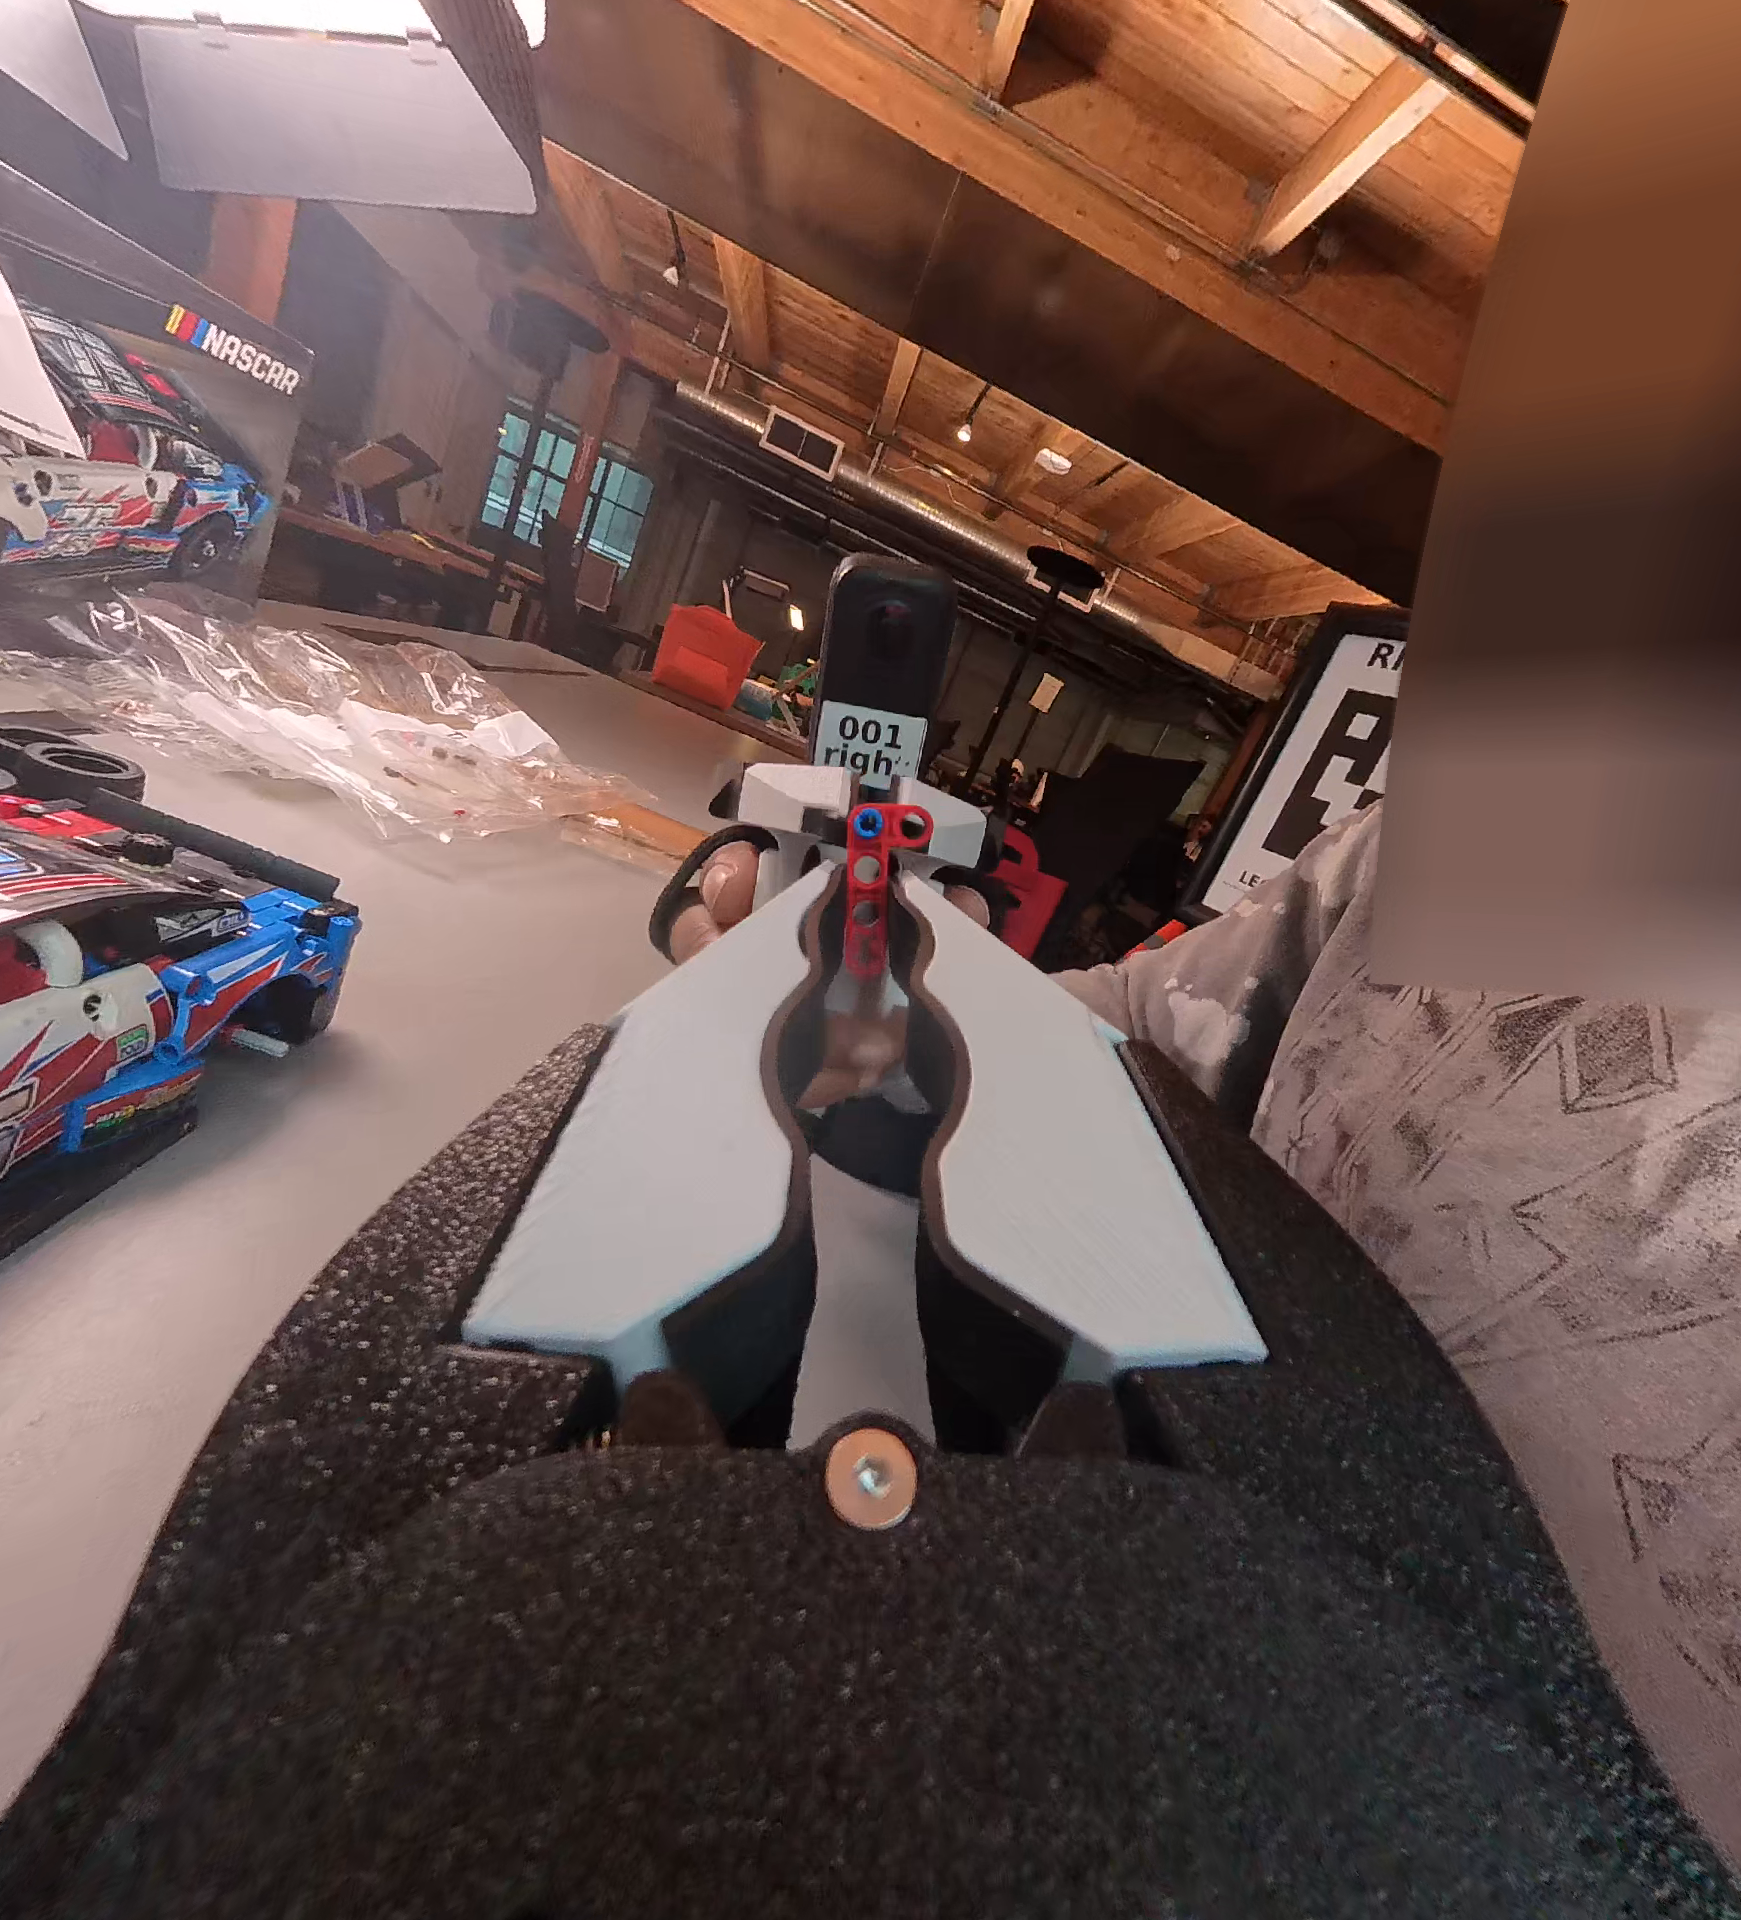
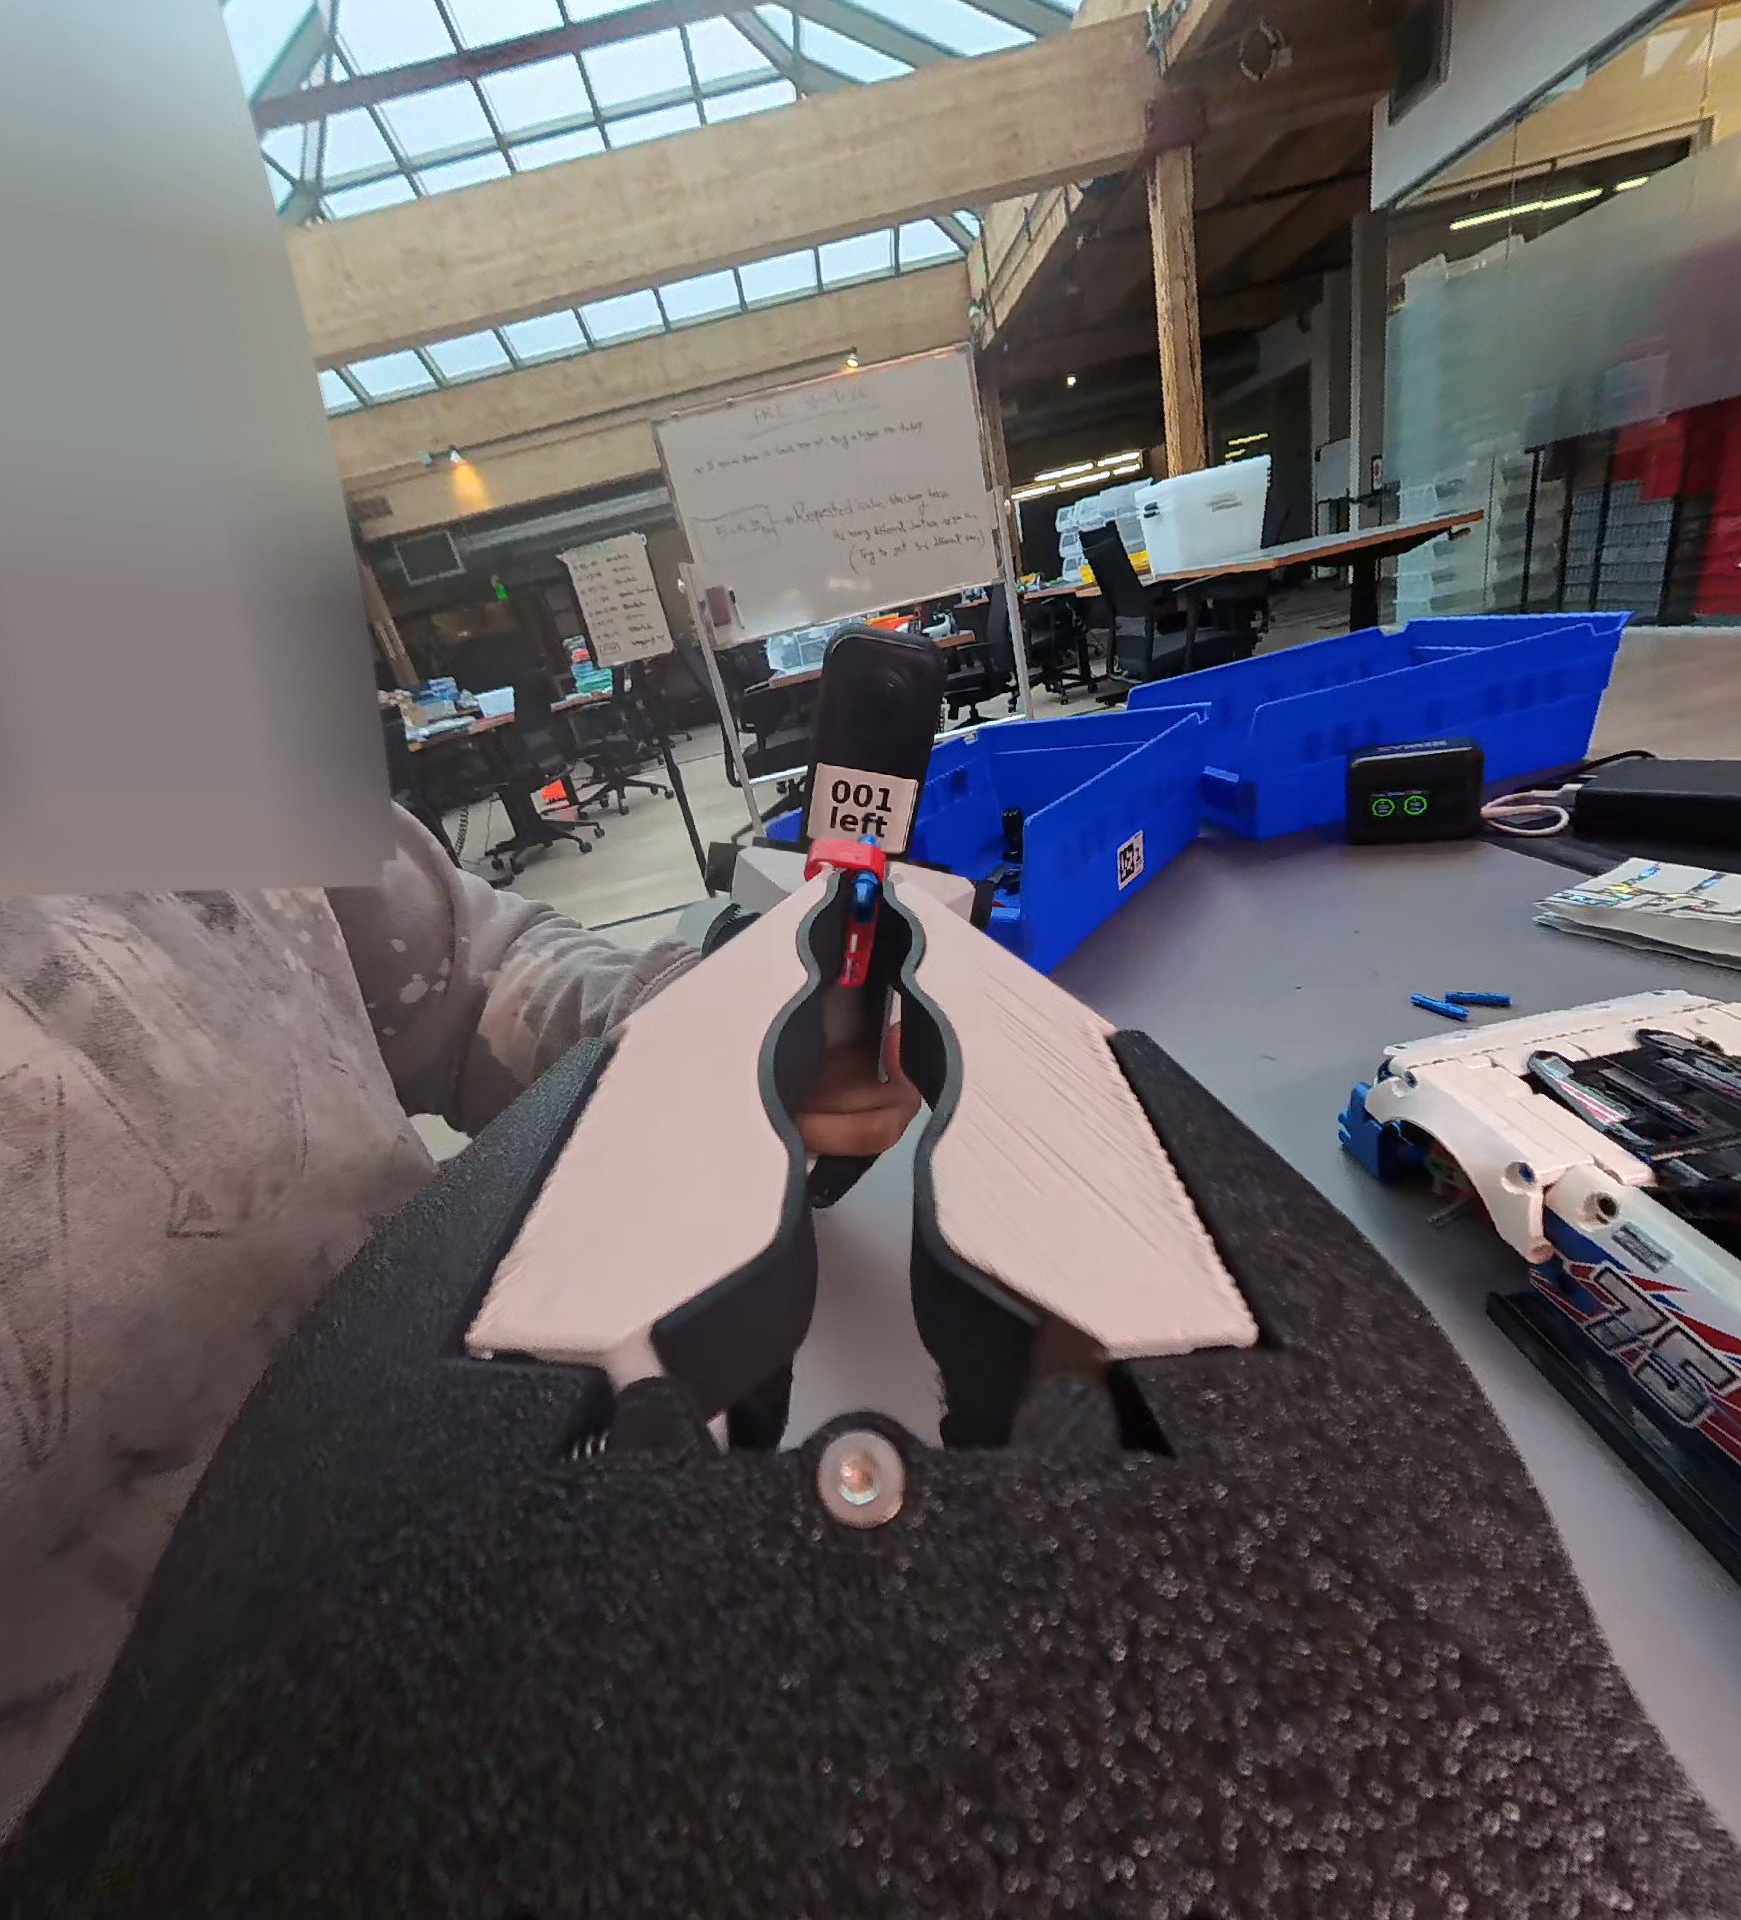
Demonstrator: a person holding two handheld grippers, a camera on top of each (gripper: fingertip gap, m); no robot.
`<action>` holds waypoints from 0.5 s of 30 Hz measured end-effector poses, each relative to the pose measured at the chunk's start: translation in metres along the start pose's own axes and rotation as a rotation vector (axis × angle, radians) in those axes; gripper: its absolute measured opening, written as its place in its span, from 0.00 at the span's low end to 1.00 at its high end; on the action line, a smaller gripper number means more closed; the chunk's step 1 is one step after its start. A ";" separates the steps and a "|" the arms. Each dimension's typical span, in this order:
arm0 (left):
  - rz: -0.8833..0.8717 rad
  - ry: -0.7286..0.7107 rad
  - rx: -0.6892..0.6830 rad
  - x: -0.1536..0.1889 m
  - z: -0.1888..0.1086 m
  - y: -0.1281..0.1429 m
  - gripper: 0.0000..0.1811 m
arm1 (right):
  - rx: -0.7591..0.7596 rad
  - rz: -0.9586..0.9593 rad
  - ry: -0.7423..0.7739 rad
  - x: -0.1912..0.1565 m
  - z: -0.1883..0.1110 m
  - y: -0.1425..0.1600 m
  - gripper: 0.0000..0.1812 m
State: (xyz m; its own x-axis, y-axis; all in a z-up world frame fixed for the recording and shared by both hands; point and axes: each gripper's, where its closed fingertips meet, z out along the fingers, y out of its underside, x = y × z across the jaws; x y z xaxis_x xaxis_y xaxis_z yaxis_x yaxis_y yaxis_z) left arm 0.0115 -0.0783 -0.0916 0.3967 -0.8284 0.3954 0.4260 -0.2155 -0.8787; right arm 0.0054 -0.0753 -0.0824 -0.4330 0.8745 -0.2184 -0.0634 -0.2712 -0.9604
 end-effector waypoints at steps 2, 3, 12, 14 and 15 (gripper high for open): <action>0.014 0.008 -0.036 0.002 0.002 0.007 0.03 | -0.032 -0.025 -0.007 -0.003 0.001 0.004 0.02; 0.026 0.006 -0.047 0.003 0.002 0.008 0.03 | -0.047 -0.047 -0.008 -0.005 0.001 0.005 0.02; 0.200 -0.101 -0.218 -0.007 0.001 0.026 0.10 | -0.165 -0.146 0.000 -0.006 -0.003 0.022 0.02; 0.230 -0.106 -0.245 -0.006 0.001 0.029 0.04 | -0.175 -0.124 0.004 -0.003 -0.003 0.024 0.02; 0.236 -0.113 -0.257 -0.007 0.001 0.031 0.04 | -0.180 -0.114 -0.001 -0.003 -0.004 0.025 0.02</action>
State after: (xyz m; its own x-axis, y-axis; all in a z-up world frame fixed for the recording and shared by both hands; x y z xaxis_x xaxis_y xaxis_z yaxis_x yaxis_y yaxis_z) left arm 0.0228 -0.0791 -0.1209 0.5529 -0.8118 0.1881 0.0993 -0.1599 -0.9821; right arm 0.0081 -0.0830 -0.1069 -0.4335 0.8948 -0.1067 0.0494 -0.0947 -0.9943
